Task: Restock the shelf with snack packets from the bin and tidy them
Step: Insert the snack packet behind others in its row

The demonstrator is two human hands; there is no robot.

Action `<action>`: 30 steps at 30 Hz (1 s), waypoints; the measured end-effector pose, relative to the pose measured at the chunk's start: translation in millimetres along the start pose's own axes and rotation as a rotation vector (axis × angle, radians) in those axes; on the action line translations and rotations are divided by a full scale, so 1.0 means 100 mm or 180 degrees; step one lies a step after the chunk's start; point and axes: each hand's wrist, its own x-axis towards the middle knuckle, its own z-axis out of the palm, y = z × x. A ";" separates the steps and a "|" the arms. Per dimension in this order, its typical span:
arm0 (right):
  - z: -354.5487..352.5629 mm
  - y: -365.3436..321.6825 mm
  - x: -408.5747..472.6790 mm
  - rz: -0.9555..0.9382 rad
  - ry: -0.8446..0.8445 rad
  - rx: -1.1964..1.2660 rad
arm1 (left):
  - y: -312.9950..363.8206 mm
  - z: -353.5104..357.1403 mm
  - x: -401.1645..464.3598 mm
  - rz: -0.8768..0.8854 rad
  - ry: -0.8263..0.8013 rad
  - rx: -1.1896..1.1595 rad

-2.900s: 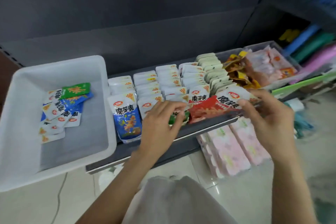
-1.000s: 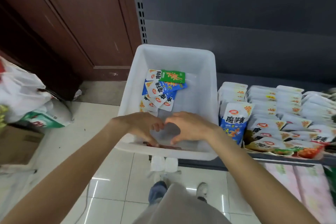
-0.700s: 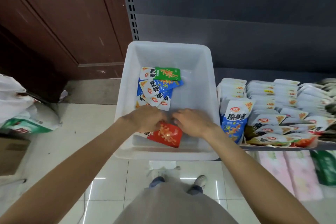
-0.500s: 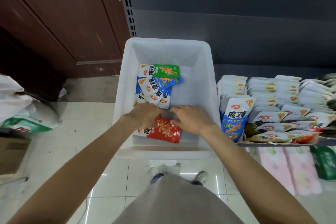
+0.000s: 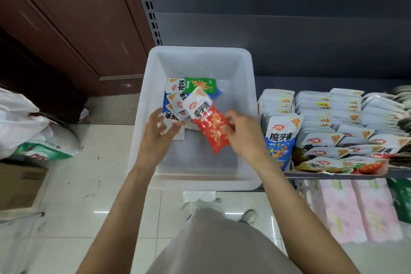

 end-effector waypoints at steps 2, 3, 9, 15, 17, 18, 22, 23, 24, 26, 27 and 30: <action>-0.14 0.04 -0.16 0.0165 0.0225 0.1205 | 0.09 0.07 -0.18 -0.0552 -0.0545 -0.1015; -0.20 0.04 -0.24 0.0176 0.0207 0.1681 | 0.13 0.13 -0.27 -0.0528 -0.0817 -0.1230; -0.50 0.15 -0.67 0.0171 0.0171 0.2465 | 0.51 0.65 -0.62 0.0795 -0.0857 -0.0677; -1.29 0.62 -1.13 -0.0100 0.1196 0.1829 | 0.72 1.13 -0.88 0.2047 -0.1567 0.0757; -1.57 0.88 -1.30 -0.0184 0.1172 0.1599 | 0.77 1.41 -1.01 0.2423 -0.1784 0.1060; -1.69 1.02 -1.39 -0.0177 0.1174 0.1601 | 0.79 1.58 -1.08 0.2577 -0.1806 0.1149; -2.10 1.65 -1.82 -0.0002 0.1879 0.1479 | 0.82 2.23 -1.30 0.2910 -0.1406 0.0943; -2.19 1.81 -1.91 0.0089 0.2160 0.1374 | 0.79 2.38 -1.32 0.3042 -0.1313 0.1074; -2.26 1.95 -1.98 0.0188 0.2415 0.1246 | 0.74 2.52 -1.34 0.3198 -0.1262 0.1325; -2.33 2.18 -2.00 0.0337 0.2737 0.0902 | 0.60 2.79 -1.39 0.3549 -0.1212 0.1970; -2.33 2.27 -1.97 0.0331 0.2738 0.0670 | 0.52 2.90 -1.42 0.3695 -0.1226 0.2304; -2.25 2.42 -1.76 0.0074 0.2343 0.0170 | 0.34 3.17 -1.57 0.3888 -0.1328 0.2992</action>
